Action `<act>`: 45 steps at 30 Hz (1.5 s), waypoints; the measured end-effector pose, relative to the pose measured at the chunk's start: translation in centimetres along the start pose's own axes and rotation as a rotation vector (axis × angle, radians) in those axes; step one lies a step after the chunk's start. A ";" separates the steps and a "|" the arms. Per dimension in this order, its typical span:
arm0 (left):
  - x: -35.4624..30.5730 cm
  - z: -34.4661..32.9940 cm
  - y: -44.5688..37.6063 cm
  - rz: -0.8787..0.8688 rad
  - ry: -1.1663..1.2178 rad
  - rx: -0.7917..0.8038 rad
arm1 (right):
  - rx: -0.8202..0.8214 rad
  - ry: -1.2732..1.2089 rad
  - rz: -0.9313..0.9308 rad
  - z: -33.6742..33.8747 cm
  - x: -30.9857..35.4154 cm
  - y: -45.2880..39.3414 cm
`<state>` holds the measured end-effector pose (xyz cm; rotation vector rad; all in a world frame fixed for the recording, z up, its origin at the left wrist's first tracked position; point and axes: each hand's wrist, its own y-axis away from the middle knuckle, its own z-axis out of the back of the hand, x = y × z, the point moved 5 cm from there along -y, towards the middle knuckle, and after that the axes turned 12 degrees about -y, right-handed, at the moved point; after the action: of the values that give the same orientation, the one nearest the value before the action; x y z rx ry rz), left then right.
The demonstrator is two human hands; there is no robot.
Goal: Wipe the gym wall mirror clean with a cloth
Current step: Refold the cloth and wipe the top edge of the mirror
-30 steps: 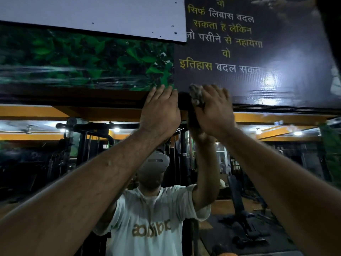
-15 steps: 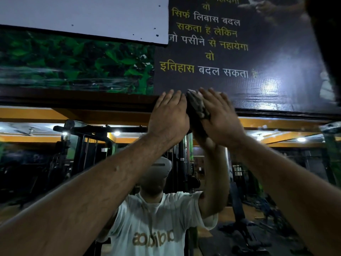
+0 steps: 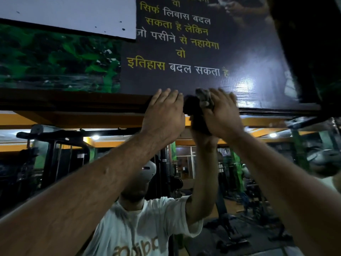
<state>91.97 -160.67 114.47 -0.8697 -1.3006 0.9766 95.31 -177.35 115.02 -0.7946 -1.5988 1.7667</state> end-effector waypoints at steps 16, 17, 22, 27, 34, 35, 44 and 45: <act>-6.6 -1.3 -2.9 0.128 -0.007 0.008 | 0.055 -0.056 0.126 2.8 -6.3 1.1; -7.1 -1.3 -3.2 0.130 0.005 0.016 | 0.035 -0.057 0.073 3.5 -7.3 0.4; -10.9 -1.7 -4.9 0.150 0.036 0.050 | -0.030 -0.050 0.149 3.4 -7.4 0.9; -11.3 -2.1 -5.6 0.232 0.145 0.052 | -0.045 -0.064 0.200 3.9 -7.8 0.3; -13.0 -2.0 -5.9 0.218 0.171 0.042 | -0.100 -0.127 0.155 5.5 -12.1 0.4; -13.7 -2.2 -5.9 0.199 0.160 0.039 | -0.153 -0.120 0.121 6.1 -13.4 0.5; -17.7 -3.4 -7.3 0.165 0.092 -0.025 | -0.073 -0.110 0.196 7.1 -16.0 1.3; -18.0 -3.6 -7.3 0.164 0.091 -0.029 | -0.087 -0.110 0.158 7.7 -17.0 1.1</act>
<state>96.01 -180.00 114.40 -1.0442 -1.1825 1.0361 99.92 -195.53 115.09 -0.8998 -1.7363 1.8912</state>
